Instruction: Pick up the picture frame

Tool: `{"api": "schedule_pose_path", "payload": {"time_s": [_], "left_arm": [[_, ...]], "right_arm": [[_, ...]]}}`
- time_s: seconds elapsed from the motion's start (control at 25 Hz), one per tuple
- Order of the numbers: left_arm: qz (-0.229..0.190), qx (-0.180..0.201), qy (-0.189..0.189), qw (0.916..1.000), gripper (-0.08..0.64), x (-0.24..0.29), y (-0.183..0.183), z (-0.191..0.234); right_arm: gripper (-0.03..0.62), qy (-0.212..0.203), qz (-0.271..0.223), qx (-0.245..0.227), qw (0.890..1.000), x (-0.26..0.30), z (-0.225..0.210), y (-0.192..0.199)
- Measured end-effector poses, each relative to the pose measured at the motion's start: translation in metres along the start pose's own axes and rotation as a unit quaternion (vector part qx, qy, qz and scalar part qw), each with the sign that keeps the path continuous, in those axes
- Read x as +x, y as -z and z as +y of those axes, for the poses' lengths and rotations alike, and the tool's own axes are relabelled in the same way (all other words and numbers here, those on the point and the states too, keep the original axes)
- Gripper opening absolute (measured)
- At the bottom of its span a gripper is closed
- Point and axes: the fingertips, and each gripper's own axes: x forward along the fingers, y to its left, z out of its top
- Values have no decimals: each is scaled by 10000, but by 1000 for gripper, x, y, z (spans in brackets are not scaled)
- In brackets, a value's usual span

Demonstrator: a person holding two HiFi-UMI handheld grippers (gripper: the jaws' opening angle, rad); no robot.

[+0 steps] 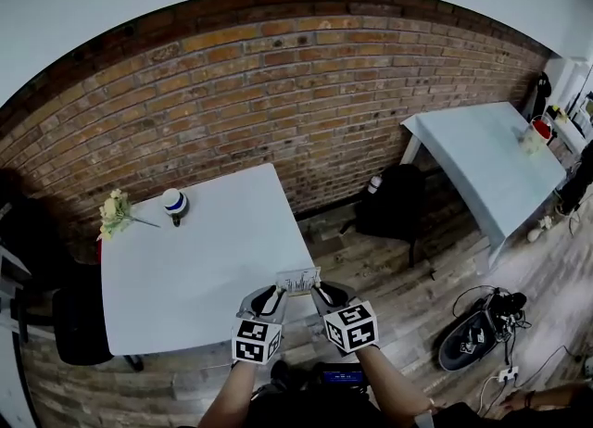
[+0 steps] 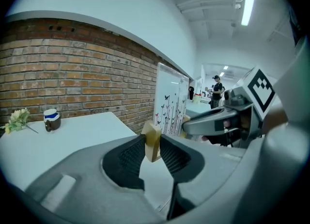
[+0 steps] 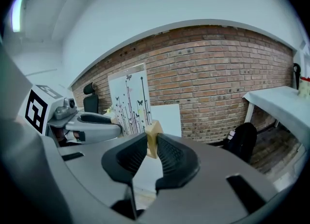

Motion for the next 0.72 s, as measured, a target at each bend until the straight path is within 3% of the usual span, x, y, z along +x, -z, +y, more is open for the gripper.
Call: {"api": "schedule_pose_path", "payload": {"time_s": [0.72], "left_arm": [[40,104,32,9999,101,5,-1,-30]], "right_arm": [[71,23,-41,84,10000,-24,-17,10]]}}
